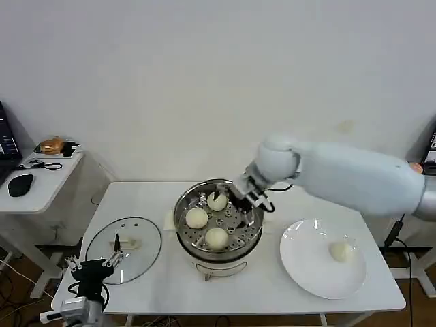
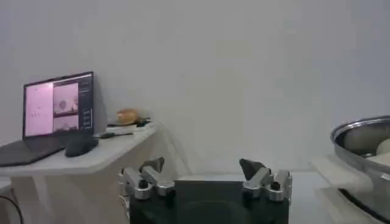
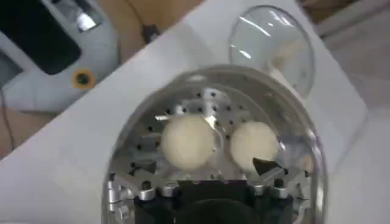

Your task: Take steamed baozi put them in steamer then cover it.

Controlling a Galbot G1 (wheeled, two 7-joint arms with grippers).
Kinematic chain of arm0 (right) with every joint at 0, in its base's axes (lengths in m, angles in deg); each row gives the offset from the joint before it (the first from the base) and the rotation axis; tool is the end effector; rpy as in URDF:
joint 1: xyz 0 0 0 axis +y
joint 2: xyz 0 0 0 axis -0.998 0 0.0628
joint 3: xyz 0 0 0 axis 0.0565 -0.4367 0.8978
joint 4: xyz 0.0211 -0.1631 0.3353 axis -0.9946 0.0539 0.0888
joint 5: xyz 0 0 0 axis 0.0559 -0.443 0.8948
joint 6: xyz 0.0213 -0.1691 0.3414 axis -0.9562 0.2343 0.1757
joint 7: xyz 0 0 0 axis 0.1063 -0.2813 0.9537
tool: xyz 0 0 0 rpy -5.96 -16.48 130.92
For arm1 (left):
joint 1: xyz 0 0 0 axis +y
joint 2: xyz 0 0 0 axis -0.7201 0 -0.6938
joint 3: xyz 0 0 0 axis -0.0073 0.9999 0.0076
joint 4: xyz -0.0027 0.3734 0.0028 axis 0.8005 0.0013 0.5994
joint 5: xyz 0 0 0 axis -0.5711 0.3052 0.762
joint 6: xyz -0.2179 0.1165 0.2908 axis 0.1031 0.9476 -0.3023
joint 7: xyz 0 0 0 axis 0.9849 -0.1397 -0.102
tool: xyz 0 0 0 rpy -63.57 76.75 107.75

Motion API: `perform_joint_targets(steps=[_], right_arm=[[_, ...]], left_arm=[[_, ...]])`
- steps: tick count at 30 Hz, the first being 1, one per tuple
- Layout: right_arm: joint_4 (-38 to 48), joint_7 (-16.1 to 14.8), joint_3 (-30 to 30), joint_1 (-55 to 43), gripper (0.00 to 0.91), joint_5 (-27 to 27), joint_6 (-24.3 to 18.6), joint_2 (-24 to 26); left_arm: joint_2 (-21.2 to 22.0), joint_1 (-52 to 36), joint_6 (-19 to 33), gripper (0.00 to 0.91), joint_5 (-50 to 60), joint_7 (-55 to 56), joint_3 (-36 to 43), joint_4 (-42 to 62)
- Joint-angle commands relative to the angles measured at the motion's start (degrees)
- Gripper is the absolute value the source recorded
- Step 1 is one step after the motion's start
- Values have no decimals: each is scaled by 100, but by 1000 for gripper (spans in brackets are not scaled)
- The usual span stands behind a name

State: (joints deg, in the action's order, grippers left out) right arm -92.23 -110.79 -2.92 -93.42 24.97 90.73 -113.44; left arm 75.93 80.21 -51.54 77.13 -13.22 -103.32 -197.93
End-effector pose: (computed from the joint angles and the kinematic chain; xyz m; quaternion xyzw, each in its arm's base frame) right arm 0.5167 0.0555 -0.0438 0.6131 -0.4784 0.6131 0.1393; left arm 0.1671 0.0695 -0.2891 0.1147 -0.9883 -0.0827 0.0574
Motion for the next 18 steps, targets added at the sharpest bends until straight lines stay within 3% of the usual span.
perform_joint_targets(steps=[1, 9, 18], right_arm=[[-334, 352, 48, -60, 907, 144, 706, 2051], [-433, 123, 104, 922, 907, -700, 452, 3317], [38, 127, 496, 1835, 907, -1329, 135, 3617]], left_arm=[[-91, 30, 2, 907, -11, -16, 3, -26], [-219, -22, 1, 907, -61, -13, 136, -32], [-184, -109, 2, 907, -27, -7, 346, 57]])
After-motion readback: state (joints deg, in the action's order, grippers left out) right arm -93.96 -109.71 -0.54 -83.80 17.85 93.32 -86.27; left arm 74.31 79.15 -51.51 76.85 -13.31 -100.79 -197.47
